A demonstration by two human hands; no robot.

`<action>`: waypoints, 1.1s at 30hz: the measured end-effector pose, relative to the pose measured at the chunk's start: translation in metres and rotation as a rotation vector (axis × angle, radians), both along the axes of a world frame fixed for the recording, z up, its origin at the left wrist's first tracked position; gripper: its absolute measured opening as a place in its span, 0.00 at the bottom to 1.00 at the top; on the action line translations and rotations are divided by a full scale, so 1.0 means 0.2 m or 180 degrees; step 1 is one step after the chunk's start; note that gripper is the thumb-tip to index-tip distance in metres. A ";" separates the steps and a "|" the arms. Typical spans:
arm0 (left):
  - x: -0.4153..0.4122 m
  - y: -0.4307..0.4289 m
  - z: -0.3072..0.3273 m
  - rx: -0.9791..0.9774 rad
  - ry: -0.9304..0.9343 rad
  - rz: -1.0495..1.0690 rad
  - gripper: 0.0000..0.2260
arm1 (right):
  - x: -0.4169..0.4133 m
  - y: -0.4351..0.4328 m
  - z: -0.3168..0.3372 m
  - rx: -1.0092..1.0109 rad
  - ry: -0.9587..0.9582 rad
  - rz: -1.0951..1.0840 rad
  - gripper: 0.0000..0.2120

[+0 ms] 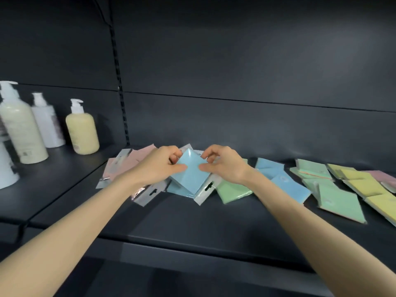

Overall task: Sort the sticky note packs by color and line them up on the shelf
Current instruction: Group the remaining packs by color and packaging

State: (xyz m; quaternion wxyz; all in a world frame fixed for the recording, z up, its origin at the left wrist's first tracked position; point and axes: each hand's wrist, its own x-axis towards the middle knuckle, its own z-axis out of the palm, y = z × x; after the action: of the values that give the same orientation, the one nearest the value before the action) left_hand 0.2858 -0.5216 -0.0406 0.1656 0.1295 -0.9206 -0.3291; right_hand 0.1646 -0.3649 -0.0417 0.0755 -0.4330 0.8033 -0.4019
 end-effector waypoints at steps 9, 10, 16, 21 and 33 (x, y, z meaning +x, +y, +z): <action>0.06 -0.18 -0.08 -0.0829 -0.0152 -0.0309 0.16 | 0.13 -0.17 -0.08 0.0566 0.0664 -0.0565 0.13; 0.06 -0.19 -0.09 -0.0867 -0.0109 -0.0378 0.16 | 0.15 -0.17 -0.09 0.0585 0.0675 -0.0643 0.13; 0.05 -0.23 -0.02 -0.1064 0.0080 -0.0816 0.16 | 0.20 -0.07 -0.04 0.0612 0.0781 -0.1109 0.15; -0.01 -0.10 0.12 -0.1363 0.0368 -0.1071 0.17 | 0.21 0.14 0.10 0.0821 0.1184 -0.1498 0.16; -0.20 0.73 0.25 -0.1756 0.0927 -0.1805 0.19 | 0.28 1.02 0.25 0.1099 0.1482 -0.2459 0.19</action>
State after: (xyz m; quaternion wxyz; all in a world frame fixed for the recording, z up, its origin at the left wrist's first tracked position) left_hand 0.2449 -0.3752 0.0085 0.2254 -0.2260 -0.9403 -0.1177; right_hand 0.2214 -0.1617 0.0093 -0.1903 -0.1626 0.9559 -0.1538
